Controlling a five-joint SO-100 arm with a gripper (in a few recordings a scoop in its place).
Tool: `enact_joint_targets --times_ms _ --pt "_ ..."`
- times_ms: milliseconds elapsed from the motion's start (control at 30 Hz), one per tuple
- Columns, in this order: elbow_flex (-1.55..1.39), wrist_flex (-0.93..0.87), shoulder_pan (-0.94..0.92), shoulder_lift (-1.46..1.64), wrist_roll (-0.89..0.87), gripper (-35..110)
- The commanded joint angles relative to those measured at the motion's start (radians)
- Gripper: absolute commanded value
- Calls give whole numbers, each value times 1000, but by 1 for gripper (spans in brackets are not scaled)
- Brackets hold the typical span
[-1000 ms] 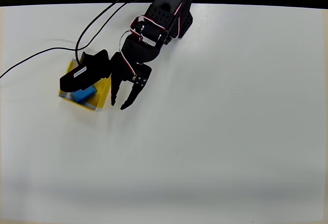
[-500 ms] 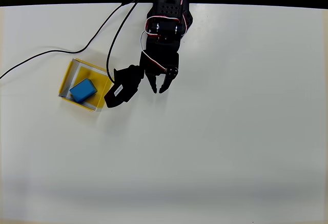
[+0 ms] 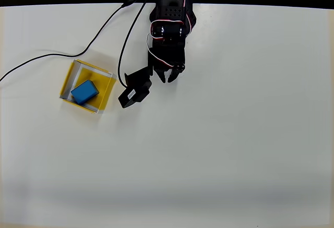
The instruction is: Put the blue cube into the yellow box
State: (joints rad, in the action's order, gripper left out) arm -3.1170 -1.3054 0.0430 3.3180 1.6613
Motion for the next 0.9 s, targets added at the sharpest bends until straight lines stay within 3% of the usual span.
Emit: enact_joint_targets --times_ms 0,867 --pt "-28 -54 -8 28 -26 0" --pt "-28 -51 -49 25 -72 0"
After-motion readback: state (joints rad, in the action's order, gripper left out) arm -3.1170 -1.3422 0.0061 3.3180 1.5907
